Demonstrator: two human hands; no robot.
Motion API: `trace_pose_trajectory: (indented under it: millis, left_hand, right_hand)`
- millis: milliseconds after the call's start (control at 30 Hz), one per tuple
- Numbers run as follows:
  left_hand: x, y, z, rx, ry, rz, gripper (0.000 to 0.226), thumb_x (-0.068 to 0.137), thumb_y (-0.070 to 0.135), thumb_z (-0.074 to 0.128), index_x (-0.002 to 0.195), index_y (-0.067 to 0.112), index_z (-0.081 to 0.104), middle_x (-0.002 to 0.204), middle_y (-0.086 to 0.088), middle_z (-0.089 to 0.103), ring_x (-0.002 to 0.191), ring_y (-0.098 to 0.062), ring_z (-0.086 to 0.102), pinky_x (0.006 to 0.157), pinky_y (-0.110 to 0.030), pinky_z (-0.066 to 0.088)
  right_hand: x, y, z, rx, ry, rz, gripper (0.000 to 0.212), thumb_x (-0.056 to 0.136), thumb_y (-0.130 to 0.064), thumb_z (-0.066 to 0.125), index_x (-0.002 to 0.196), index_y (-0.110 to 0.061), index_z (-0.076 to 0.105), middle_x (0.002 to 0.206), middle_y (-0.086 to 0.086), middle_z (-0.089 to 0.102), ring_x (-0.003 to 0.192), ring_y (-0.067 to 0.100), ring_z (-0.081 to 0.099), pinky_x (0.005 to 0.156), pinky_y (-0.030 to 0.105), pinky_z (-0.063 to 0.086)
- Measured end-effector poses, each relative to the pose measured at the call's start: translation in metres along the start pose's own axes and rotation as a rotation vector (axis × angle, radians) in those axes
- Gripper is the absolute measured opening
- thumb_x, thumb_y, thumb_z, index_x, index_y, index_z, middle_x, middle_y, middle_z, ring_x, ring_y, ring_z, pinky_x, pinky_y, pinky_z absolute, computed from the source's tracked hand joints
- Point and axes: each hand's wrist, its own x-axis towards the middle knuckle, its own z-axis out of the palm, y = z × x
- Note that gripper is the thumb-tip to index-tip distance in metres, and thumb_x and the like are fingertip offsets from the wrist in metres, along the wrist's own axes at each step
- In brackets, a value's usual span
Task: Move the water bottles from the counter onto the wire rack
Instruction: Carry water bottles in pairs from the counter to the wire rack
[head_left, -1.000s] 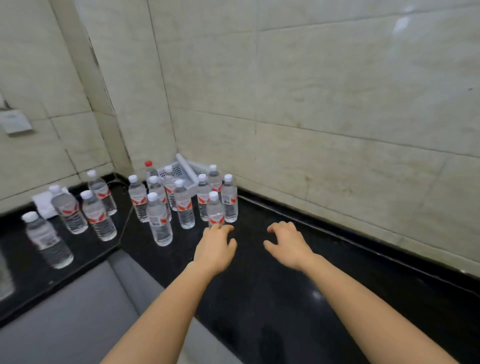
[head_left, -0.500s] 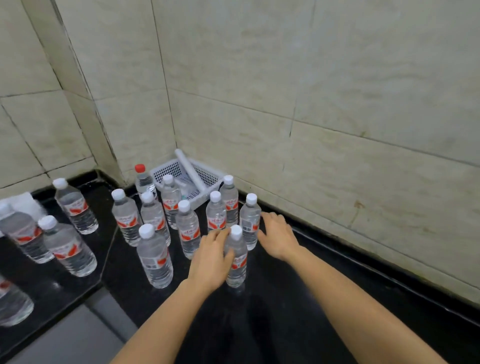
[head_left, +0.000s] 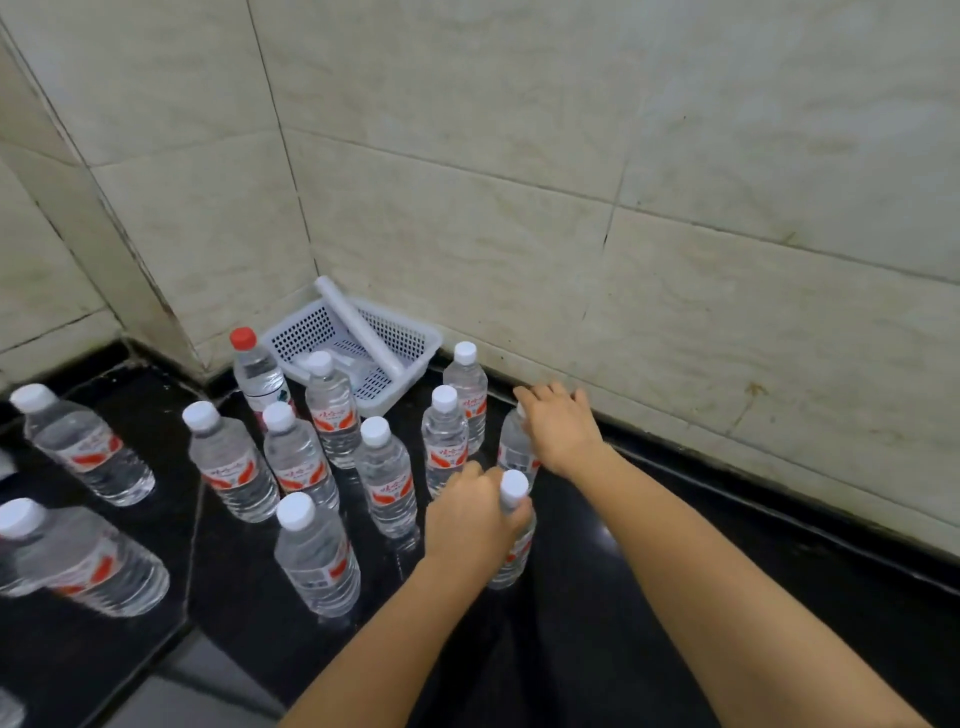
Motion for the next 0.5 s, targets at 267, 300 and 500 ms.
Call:
trace_pose_trajectory:
  millis: [267,300,500]
  left_hand:
    - [0.011,-0.002,-0.001,0.046,-0.125,0.08,0.03,0.085,0.041,0.057,0.101,0.016,0.054,0.101,-0.004,0.063,0.094,-0.023,0.062,0.08,-0.038,0.053]
    - [0.01,-0.003,-0.001,0.029,-0.138,0.103,0.029,0.085,0.04,0.058,0.098,0.016,0.055,0.099,-0.004,0.063,0.092,-0.023,0.062,0.08,-0.04,0.053]
    - [-0.012,0.017,-0.005,-0.034,-0.165,0.304,0.021,0.079,0.039,0.058,0.089,0.021,0.055,0.089,0.002,0.06,0.084,-0.021,0.06,0.074,-0.042,0.05]
  right_hand:
    - [-0.048,0.012,-0.005,0.068,-0.03,0.118,0.037,0.096,-0.035,0.049,0.123,-0.01,0.051,0.128,0.011,0.058,0.121,0.03,0.044,0.096,0.042,0.035]
    - [-0.058,0.016,-0.007,0.105,-0.02,0.138,0.036,0.096,-0.036,0.049,0.12,-0.01,0.053,0.125,0.011,0.06,0.119,0.03,0.046,0.094,0.042,0.036]
    - [-0.134,0.051,-0.047,0.412,0.027,0.317,0.034,0.084,-0.041,0.06,0.091,-0.007,0.063,0.095,0.012,0.067,0.091,0.033,0.059,0.074,0.04,0.045]
